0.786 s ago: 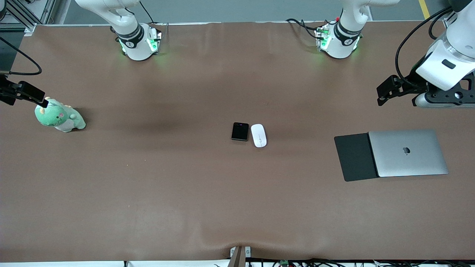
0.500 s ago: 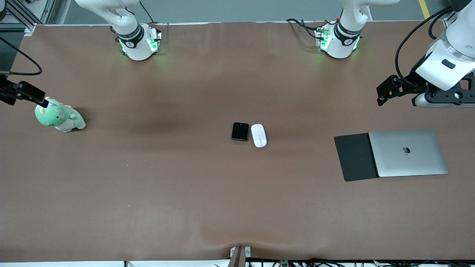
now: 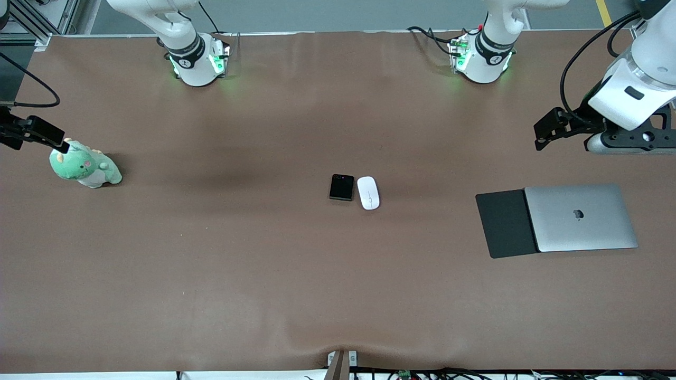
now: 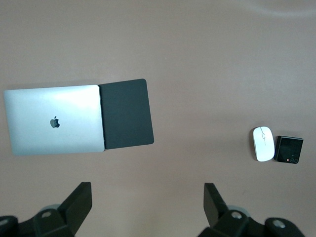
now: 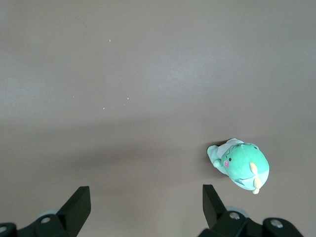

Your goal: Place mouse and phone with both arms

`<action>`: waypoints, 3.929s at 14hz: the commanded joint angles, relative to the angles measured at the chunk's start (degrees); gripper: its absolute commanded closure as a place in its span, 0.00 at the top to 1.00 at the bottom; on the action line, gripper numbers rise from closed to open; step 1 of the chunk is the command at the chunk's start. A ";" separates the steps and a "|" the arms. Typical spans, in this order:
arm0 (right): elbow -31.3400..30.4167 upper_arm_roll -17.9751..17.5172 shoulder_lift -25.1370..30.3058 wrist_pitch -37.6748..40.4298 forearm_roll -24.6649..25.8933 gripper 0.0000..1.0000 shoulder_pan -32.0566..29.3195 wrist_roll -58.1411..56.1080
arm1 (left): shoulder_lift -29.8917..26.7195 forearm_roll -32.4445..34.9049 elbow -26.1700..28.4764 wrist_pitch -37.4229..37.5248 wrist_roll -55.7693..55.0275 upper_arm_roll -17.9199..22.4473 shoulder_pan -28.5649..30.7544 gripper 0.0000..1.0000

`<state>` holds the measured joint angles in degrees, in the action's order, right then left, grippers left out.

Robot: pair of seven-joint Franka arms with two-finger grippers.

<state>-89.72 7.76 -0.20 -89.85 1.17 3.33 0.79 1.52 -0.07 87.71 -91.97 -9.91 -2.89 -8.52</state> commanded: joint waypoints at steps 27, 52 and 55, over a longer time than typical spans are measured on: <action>-0.20 0.24 0.11 -1.38 -2.23 1.00 0.18 -0.52 | 27.83 8.77 16.10 -43.91 -38.95 -11.52 -14.59 1.00; -0.20 0.24 -0.15 -0.85 -2.23 1.00 0.10 -0.70 | 40.67 12.20 9.32 -43.47 -43.61 -10.38 -19.61 1.00; -0.20 0.24 -0.15 -0.76 -2.23 1.00 0.10 -0.70 | 40.32 12.11 9.93 -43.38 -43.44 -10.47 -18.81 0.17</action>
<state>-89.80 7.76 -0.45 -90.84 -0.01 3.50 0.75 41.84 10.16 97.66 -135.67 -51.76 -13.32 -27.39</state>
